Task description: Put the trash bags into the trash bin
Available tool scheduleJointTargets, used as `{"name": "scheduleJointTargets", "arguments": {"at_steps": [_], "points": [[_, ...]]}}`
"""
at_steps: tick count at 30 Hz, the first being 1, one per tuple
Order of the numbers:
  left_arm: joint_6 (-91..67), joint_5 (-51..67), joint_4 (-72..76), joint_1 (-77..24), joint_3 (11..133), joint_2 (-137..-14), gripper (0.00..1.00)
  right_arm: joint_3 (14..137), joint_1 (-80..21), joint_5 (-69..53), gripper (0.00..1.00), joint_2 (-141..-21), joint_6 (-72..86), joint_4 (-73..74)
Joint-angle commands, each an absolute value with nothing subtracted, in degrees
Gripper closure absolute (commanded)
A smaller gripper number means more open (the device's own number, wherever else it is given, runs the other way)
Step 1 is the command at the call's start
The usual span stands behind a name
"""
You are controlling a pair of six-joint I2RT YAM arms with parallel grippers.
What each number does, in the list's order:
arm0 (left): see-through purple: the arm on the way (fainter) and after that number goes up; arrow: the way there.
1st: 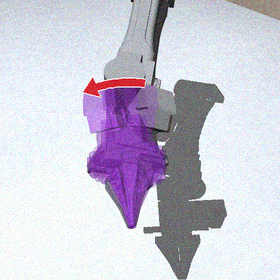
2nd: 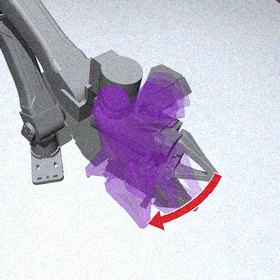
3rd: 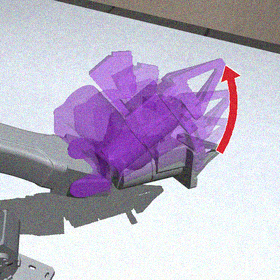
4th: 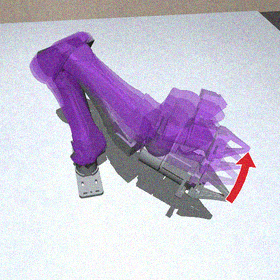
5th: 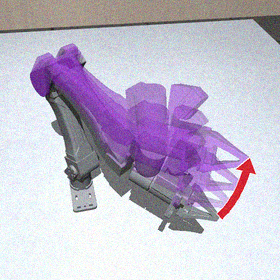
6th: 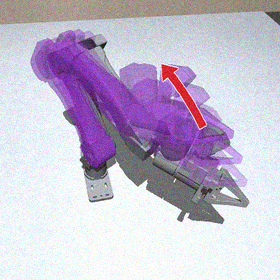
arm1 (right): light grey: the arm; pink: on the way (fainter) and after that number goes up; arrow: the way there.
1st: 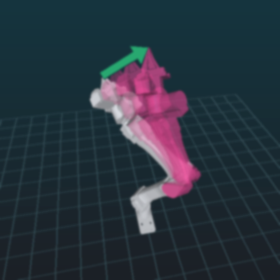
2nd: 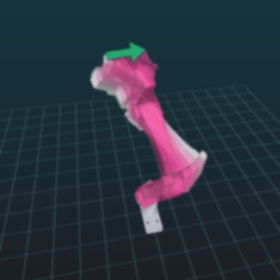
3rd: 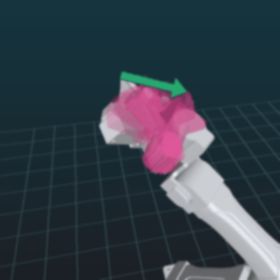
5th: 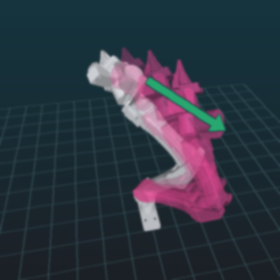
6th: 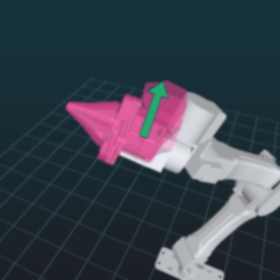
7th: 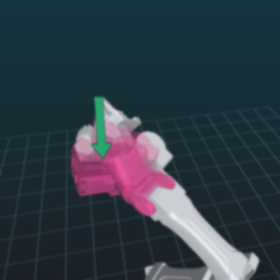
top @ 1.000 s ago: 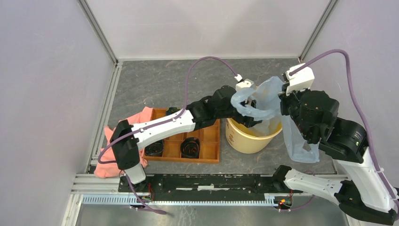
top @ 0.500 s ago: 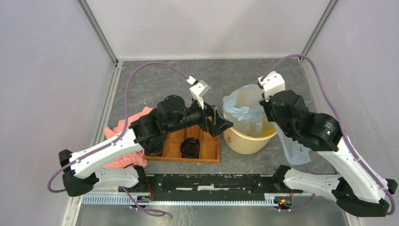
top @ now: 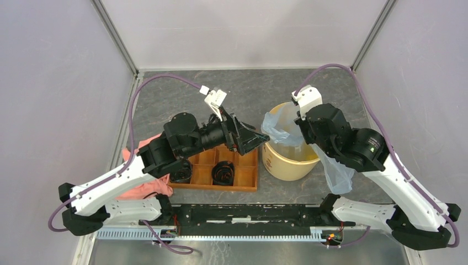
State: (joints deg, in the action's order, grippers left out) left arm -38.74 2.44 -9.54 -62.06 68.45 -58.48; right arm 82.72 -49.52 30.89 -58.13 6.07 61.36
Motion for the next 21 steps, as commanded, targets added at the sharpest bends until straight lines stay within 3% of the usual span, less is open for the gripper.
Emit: {"name": "scheduleJointTargets", "arguments": {"at_steps": [1,9,16,21], "points": [[-48.5,3.0,-7.8,-61.9,69.8,-61.9,0.00,82.4,-49.7,30.4,1.00,-57.1,6.9,59.3],[-48.7,1.3,-5.0,-62.0,72.8,-64.4,0.01,78.7,-49.8,30.0,1.00,-57.1,6.6,56.9],[-45.3,0.2,-4.9,-61.7,73.7,-67.0,0.18,74.0,-49.8,29.4,1.00,-57.9,6.7,54.0],[-42.4,-5.3,-11.3,-60.7,72.7,-67.5,0.43,71.1,-49.7,30.4,1.00,-57.7,6.0,50.6]]}}
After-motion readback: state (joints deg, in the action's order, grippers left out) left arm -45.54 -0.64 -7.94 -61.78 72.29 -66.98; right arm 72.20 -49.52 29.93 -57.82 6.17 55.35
